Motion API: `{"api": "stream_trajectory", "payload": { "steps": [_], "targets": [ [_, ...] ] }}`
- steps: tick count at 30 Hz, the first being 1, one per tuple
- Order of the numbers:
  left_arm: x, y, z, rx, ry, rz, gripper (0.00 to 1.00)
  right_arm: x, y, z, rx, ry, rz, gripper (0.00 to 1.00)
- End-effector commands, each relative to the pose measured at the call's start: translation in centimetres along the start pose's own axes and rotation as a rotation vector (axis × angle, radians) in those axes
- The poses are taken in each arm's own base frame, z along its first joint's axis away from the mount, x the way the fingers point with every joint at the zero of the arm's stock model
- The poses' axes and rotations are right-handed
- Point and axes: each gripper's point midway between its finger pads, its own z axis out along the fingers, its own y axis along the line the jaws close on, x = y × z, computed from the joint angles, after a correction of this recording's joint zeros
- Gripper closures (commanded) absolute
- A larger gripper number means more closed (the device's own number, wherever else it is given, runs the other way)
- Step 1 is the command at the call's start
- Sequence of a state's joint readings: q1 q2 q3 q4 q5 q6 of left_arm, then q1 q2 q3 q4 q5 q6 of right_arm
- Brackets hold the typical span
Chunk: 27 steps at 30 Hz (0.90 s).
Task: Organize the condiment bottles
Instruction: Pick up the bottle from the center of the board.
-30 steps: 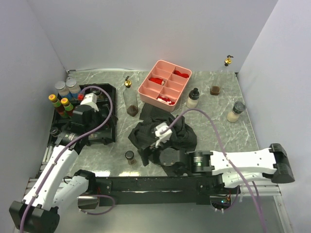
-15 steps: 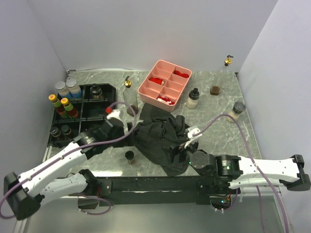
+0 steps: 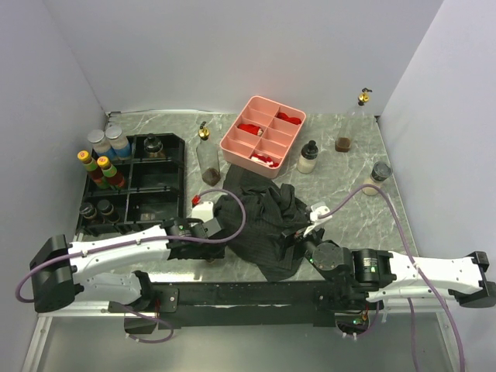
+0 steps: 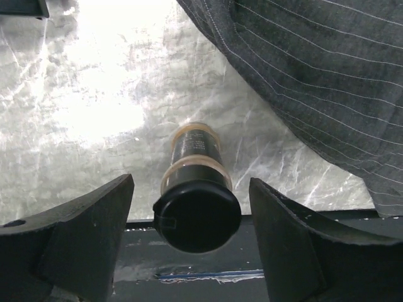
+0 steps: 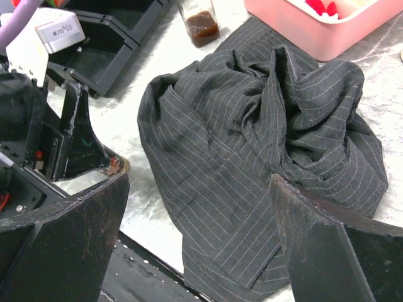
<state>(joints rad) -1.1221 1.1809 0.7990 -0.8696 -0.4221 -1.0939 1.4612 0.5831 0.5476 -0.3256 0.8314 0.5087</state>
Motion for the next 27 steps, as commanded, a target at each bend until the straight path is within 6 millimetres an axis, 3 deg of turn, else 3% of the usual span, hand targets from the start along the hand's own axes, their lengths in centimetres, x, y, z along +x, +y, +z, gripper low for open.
{"api": "stream_trajectory", "payload": {
  "steps": [1,7,14,16,20,23,27],
  "targets": [
    [-0.9,-0.8,-0.6,0.032,-0.057,-0.061,0.22,-0.4,-0.8,-0.1,0.032,-0.031,0.034,0.00],
    [-0.9,-1.1,-0.8,0.087,-0.073,-0.083,0.34,-0.3,-0.5,0.1,0.024,-0.020,0.031,0.00],
    [-2.0,0.0,-2.1,0.061,-0.118,-0.113,0.66,-0.2,-0.2,0.3,0.028,-0.011,0.016,0.00],
    [-3.0,0.3,-2.9,0.058,-0.152,-0.126,0.72,-0.3,0.0,0.3,0.021,-0.013,0.018,0.00],
    [-5.2,-0.4,-4.6,0.100,-0.227,-0.139,0.99,-0.5,0.3,0.3,0.015,-0.013,0.014,0.00],
    [-8.2,-1.0,-6.5,0.118,-0.331,-0.144,0.99,-0.7,0.4,0.3,0.013,-0.013,0.012,0.00],
    [-12.4,1.6,-8.6,-0.022,-0.504,-0.233,0.99,-0.9,0.8,0.3,-0.003,-0.012,0.017,0.00]
  ]
}}
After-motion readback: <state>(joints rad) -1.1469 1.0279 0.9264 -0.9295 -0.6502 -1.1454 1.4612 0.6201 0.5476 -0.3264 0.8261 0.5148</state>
